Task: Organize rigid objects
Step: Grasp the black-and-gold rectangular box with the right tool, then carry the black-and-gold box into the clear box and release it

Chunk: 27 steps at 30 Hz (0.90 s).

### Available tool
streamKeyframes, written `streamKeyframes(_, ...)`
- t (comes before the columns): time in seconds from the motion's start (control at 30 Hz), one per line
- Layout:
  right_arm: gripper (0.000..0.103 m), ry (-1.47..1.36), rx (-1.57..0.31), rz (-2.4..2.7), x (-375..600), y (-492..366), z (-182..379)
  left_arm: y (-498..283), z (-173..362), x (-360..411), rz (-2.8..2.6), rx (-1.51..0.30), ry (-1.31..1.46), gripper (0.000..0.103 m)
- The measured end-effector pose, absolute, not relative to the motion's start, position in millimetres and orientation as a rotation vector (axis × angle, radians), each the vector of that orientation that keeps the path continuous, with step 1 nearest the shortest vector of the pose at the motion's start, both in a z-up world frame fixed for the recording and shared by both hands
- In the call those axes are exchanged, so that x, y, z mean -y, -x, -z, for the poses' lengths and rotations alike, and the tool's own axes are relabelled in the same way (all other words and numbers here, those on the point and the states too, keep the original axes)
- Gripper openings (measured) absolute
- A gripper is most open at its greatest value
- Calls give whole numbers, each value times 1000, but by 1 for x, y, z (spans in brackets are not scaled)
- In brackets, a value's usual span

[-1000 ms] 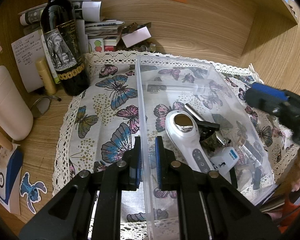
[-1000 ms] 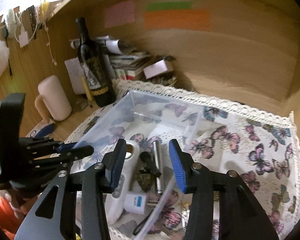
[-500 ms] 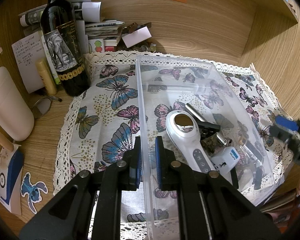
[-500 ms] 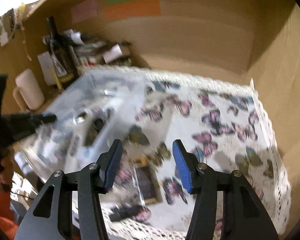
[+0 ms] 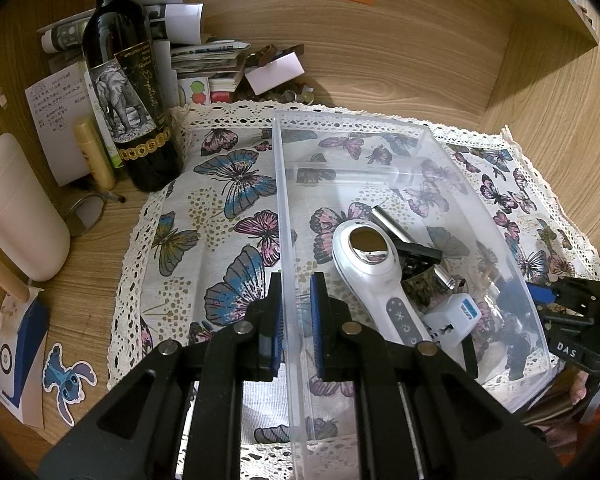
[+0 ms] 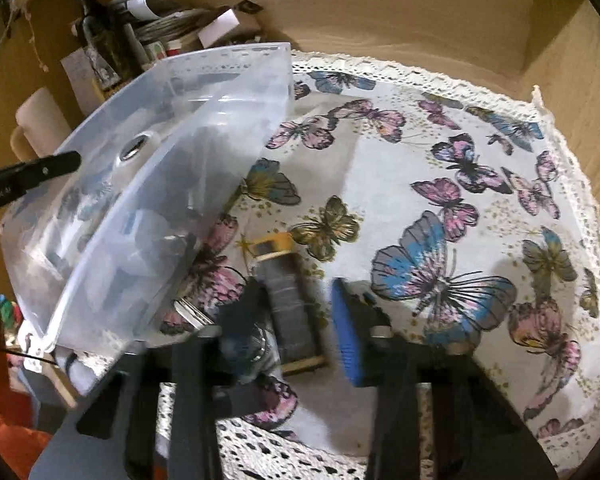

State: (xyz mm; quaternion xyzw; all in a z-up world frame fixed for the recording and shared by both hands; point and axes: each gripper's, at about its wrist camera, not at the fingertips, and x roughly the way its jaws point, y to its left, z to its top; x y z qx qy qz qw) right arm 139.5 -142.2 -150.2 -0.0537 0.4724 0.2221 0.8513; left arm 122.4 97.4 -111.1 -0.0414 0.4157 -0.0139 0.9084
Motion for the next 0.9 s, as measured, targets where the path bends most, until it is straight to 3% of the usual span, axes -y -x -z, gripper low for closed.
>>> streamKeyframes(0.9,21,40,-665,-549,107,-141,58,-121,112,-99,34,-864,97,10)
